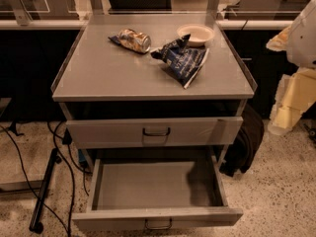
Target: Place blue chip bag into middle drawer
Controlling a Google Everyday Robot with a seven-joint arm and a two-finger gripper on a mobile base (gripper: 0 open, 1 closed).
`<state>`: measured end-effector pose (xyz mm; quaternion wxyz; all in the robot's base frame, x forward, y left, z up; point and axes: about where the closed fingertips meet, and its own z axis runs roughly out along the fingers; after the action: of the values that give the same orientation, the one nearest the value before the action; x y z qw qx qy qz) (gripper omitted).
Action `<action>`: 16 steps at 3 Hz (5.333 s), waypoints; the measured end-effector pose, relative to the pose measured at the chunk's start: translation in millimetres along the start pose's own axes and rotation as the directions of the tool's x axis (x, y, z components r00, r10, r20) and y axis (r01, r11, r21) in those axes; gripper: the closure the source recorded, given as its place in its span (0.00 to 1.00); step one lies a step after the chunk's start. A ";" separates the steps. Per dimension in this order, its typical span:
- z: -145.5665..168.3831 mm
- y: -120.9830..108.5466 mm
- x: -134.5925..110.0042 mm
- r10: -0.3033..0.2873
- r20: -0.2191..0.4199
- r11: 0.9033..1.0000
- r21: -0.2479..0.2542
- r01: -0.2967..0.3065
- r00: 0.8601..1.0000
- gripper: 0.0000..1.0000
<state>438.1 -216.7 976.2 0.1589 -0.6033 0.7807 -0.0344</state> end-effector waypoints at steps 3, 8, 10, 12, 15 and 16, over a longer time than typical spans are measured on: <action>14.9 -28.5 -23.1 0.043 0.045 0.997 0.058 -0.046 0.998 0.00; 75.4 -110.1 -73.2 0.070 0.082 0.982 0.172 -0.083 0.994 0.00; 107.4 -144.9 -74.0 0.174 0.133 0.952 0.231 -0.201 0.976 0.00; 141.9 -190.7 -93.9 0.222 0.213 0.931 0.244 -0.271 0.952 0.00; 168.3 -208.0 -132.9 0.276 0.310 0.923 0.180 -0.341 0.910 0.00; 176.8 -208.3 -143.0 0.278 0.321 0.927 0.157 -0.340 0.905 0.00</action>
Offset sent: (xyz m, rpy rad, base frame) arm 0.0296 0.0118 -0.0032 0.0494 -0.0496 -0.0596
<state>715.0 -112.1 889.4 0.3385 -0.4495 0.8267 -0.0007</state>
